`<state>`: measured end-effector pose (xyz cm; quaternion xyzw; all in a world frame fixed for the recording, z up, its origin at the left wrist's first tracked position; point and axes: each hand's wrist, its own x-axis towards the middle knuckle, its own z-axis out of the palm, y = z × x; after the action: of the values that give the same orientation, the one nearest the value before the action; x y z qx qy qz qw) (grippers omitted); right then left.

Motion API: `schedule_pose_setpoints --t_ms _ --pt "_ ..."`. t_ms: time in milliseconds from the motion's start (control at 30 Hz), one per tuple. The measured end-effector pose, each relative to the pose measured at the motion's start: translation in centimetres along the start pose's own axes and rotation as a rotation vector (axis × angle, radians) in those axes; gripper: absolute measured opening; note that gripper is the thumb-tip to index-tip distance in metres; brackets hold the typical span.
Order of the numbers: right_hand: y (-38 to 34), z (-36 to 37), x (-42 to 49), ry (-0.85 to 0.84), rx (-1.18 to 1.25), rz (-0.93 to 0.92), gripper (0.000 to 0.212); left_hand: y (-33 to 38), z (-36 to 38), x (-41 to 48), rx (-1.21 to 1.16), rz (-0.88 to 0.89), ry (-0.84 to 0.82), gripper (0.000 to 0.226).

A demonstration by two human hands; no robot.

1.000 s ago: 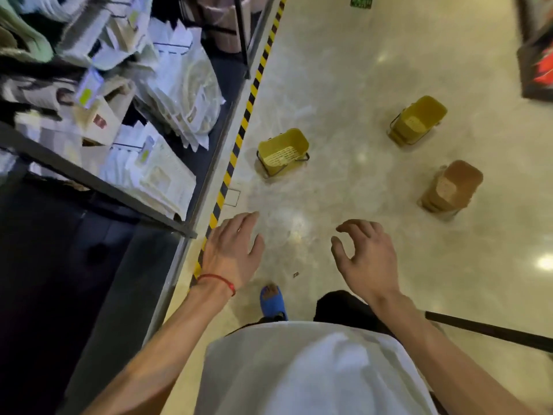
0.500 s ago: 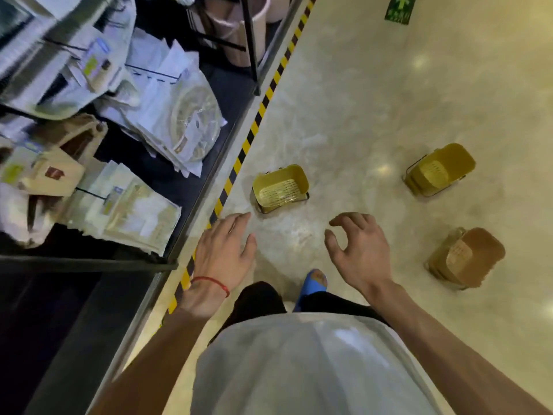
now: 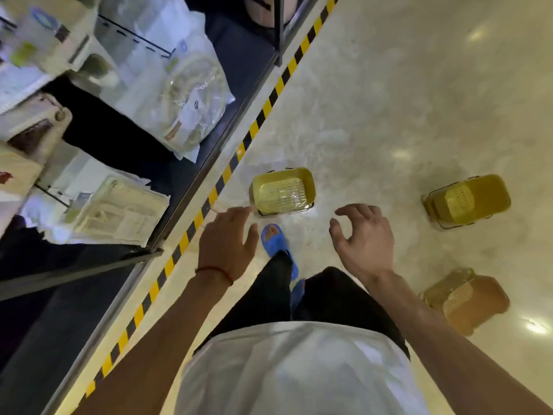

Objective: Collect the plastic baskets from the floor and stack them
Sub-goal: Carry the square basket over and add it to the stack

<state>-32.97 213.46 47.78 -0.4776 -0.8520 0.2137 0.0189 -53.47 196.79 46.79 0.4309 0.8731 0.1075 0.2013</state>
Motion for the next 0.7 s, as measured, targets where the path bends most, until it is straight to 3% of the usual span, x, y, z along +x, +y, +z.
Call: schedule_pose_setpoints --t_ms 333,700 --pt "3.9 9.4 11.7 -0.068 -0.068 -0.017 0.016 -3.1 9.0 10.5 0.031 -0.117 -0.051 0.034" --pt "12.3 27.0 21.8 -0.213 -0.136 -0.186 0.018 -7.6 26.8 19.5 -0.087 -0.272 0.033 0.028"
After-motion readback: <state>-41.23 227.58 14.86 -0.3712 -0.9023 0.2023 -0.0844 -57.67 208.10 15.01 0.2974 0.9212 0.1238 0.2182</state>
